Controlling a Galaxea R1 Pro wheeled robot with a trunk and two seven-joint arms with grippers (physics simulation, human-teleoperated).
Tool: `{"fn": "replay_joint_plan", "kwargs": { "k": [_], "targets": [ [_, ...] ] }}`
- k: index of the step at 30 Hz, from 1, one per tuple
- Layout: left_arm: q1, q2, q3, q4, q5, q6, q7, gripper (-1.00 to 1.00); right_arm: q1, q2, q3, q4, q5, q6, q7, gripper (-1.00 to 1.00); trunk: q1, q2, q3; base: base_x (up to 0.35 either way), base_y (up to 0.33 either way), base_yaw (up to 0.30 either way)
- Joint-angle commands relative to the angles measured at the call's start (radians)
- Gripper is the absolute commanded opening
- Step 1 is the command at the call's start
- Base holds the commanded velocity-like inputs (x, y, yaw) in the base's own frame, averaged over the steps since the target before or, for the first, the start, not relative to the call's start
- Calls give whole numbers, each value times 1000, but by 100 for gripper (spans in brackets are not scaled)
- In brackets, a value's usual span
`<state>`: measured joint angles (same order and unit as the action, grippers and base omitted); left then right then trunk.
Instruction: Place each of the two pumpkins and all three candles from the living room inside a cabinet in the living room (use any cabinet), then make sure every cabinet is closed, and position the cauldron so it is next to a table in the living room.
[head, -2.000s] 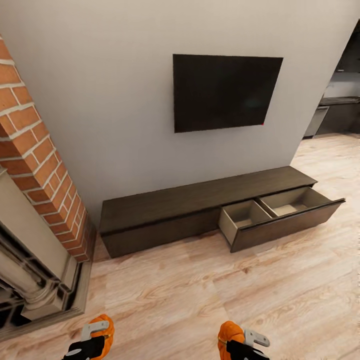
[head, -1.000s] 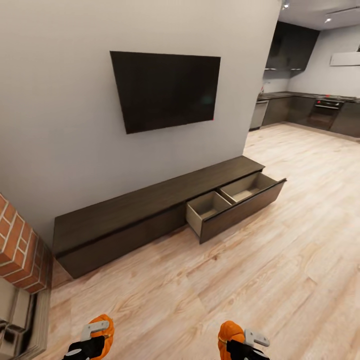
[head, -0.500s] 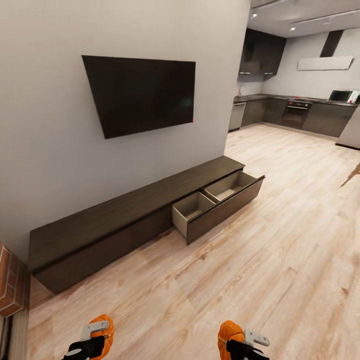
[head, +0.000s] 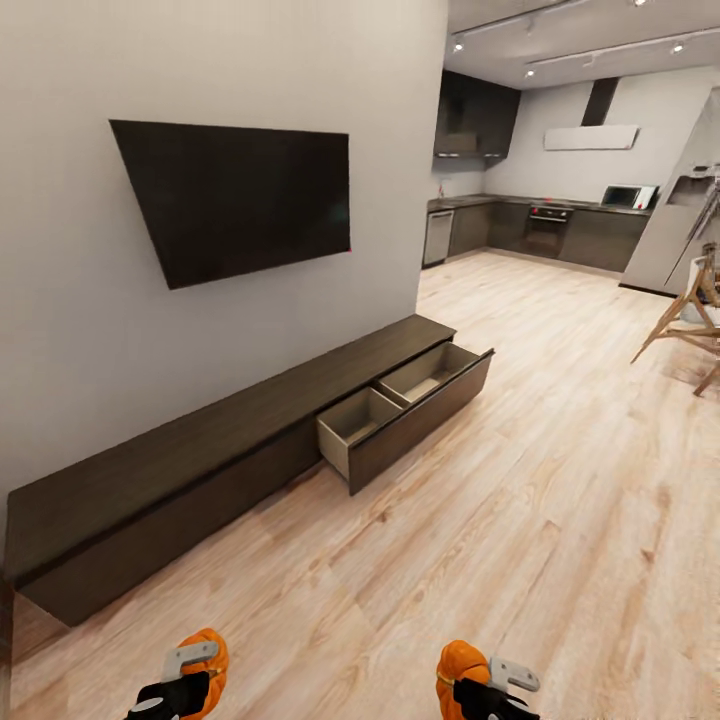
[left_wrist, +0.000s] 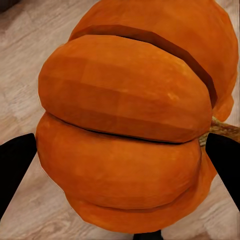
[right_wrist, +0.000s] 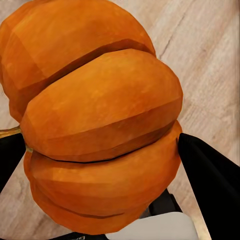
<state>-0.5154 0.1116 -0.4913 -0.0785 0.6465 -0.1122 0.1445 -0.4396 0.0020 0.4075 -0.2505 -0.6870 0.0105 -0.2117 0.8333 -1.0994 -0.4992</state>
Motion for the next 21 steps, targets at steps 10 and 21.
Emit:
{"fn": "replay_joint_plan", "kwargs": {
  "k": [10, 21],
  "targets": [
    [0, 0, -9, -1, 6, -1, 4, -100, -1, -1, 8, -1, -8, 2, -5, -100, 0, -1, 7, 0, 0, -252],
    [0, 0, -9, -1, 6, -1, 4, -100, -1, -2, 8, -2, -8, 2, -5, -100, 0, -1, 9, 0, 0, -277]
  ]
}}
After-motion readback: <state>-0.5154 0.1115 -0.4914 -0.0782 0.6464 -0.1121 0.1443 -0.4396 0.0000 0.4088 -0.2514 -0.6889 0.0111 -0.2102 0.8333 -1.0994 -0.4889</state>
